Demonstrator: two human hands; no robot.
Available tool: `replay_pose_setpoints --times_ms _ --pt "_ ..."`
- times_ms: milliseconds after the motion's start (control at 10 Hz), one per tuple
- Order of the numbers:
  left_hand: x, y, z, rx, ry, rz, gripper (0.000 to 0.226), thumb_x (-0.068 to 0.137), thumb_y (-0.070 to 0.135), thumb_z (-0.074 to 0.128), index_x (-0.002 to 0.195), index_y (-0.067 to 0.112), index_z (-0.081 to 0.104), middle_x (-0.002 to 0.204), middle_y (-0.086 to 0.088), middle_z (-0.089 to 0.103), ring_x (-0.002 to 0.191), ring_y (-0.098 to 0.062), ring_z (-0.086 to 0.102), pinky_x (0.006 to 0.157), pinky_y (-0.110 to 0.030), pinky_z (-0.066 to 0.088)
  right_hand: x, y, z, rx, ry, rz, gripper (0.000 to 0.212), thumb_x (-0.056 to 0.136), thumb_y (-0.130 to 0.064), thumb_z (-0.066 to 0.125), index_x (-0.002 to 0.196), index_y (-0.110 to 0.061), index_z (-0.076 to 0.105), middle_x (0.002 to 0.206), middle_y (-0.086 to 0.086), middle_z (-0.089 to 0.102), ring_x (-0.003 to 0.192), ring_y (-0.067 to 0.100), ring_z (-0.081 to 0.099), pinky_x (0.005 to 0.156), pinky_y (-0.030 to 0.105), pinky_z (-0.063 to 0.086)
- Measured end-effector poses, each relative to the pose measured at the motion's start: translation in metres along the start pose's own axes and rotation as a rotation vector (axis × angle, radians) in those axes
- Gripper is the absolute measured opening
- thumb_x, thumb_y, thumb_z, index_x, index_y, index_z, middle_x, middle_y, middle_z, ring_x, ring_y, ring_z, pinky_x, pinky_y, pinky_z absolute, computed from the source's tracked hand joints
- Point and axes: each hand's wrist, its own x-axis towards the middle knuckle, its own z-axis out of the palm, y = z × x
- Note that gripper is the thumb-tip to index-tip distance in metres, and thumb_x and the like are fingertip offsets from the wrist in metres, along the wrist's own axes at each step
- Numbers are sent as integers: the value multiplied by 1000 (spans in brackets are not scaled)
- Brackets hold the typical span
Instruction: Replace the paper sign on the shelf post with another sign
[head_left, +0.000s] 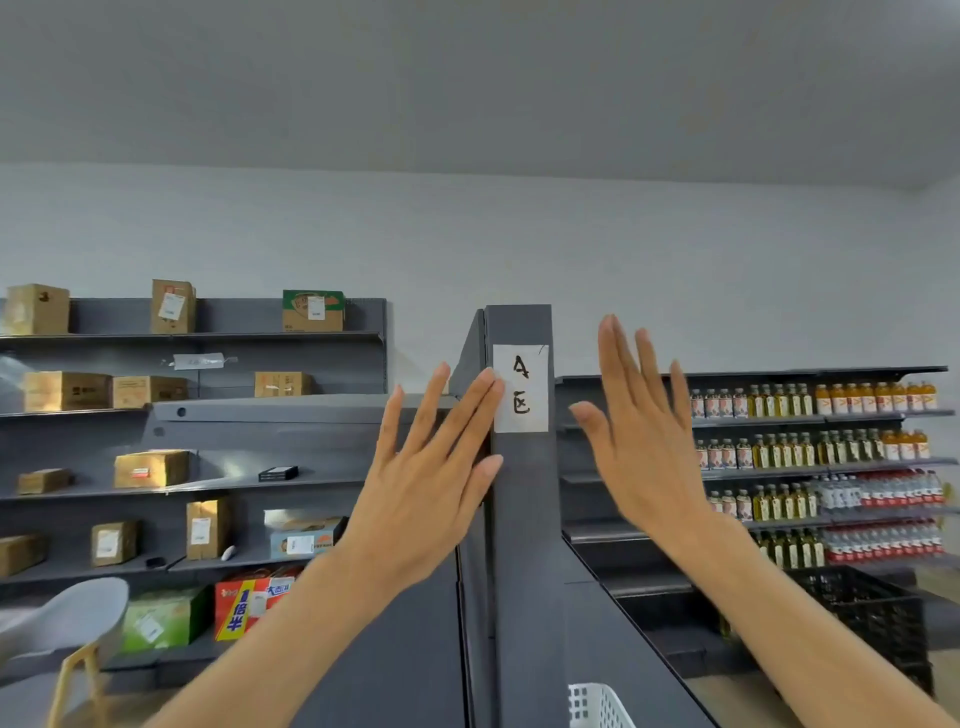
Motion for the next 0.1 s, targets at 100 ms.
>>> replay_pose_setpoints --times_ms 100 --pt "9 -14 -13 -105 20 11 45 103 34 32 147 26 41 150 3 48 147 -23 33 118 -47 27 0 3 -24 123 91 -78 60 101 -55 22 154 -28 29 159 -17 26 155 14 13 125 38 3"
